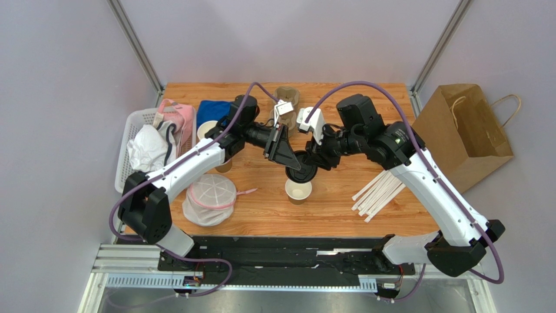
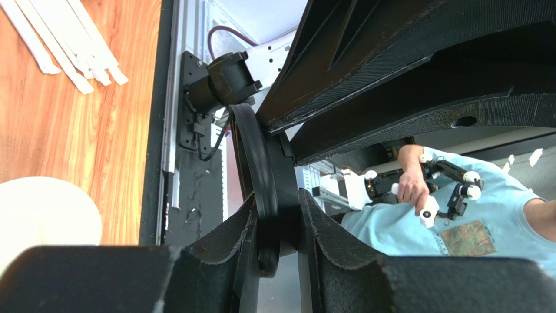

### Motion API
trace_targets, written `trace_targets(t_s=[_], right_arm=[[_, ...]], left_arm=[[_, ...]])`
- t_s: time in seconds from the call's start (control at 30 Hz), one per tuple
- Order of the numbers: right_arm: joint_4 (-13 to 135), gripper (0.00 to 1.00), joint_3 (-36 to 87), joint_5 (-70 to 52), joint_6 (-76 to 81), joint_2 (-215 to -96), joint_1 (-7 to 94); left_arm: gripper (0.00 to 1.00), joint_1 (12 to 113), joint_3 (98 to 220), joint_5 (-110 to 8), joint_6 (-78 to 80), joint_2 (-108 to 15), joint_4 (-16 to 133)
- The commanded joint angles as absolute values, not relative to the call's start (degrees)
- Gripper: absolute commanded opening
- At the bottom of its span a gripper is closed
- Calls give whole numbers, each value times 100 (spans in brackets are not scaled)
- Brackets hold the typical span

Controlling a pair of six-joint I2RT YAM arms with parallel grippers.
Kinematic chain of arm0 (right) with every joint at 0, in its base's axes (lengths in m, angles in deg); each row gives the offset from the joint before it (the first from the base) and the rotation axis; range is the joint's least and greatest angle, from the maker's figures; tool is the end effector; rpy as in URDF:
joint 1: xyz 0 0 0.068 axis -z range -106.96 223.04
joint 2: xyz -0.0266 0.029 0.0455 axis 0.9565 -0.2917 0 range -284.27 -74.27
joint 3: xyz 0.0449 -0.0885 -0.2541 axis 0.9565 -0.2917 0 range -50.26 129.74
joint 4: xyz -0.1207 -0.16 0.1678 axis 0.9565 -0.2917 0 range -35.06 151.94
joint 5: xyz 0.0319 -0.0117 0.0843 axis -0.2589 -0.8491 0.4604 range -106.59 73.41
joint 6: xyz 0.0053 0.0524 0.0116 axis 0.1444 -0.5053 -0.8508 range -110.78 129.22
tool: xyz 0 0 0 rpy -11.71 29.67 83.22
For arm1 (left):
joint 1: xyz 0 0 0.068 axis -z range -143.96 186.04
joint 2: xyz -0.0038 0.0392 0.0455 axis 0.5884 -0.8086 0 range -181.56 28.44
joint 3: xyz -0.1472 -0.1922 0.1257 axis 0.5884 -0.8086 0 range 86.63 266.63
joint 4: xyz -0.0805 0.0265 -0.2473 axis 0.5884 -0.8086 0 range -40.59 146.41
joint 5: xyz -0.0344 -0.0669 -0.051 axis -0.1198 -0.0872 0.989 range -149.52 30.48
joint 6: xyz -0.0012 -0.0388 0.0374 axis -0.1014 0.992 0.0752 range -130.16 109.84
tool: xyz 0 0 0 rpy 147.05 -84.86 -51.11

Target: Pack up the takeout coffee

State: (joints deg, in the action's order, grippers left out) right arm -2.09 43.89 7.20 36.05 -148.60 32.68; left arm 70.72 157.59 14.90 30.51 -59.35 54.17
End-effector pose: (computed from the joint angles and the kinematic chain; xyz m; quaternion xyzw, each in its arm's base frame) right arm 0.1698 0.1632 0.4328 -0.5656 0.7065 0.2334 0.3557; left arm 0.2606 -0.2219 0.3364 0.3165 0.6661 -0.6722 0.0648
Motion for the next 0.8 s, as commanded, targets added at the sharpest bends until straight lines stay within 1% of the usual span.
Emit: trace_targets(t_s=[0.0,0.03,0.1,0.13,0.2,0.3,0.33,0.37,0.47,0.5,0.53,0.63,0.73,0.77], right_arm=[[77,33,4387,573,3594,-14837,3217],[77,25,4387,591,3594,-14828,3217],[68,18,4396,617,3585,-14837,3208],[68,10,4405,626,3594,-14828,3208],[59,1,4414,626,3594,-14845,3208],[51,0,4423,583,3577,-14845,3208],[51,2,4449,539,3568,-14845,3217],[51,6,4475,469,3559,-14845,3208],[68,32,4528,187,3498,-14802,3226],[85,46,4528,100,3463,-14784,3252],[120,50,4528,64,3323,-14784,3278],[340,51,4545,-86,2902,-14758,3489],[612,52,4677,37,2392,-14827,4042],[778,52,4791,176,1972,-14854,4478]], left_arm=[[0,7076,15773,1730,3133,-5919,5825],[0,7076,15773,1730,3176,-5919,5852],[0,7076,15782,1721,3203,-5919,5887],[0,7076,15782,1739,3203,-5936,5887],[0,7076,15782,1730,3212,-5928,5887],[0,7067,15773,1704,3238,-5945,5905],[0,7059,15747,1678,3273,-5954,5931],[0,7059,15730,1669,3378,-5954,5975],[0,6971,15598,1563,3615,-5980,6290],[0,6936,15580,1459,3799,-5972,6526],[0,6831,15589,1362,3879,-5980,6624],[0,6620,15693,852,4230,-5954,7117],[0,6487,15825,334,4495,-5980,7521],[0,6470,15852,159,4495,-5963,7591]])
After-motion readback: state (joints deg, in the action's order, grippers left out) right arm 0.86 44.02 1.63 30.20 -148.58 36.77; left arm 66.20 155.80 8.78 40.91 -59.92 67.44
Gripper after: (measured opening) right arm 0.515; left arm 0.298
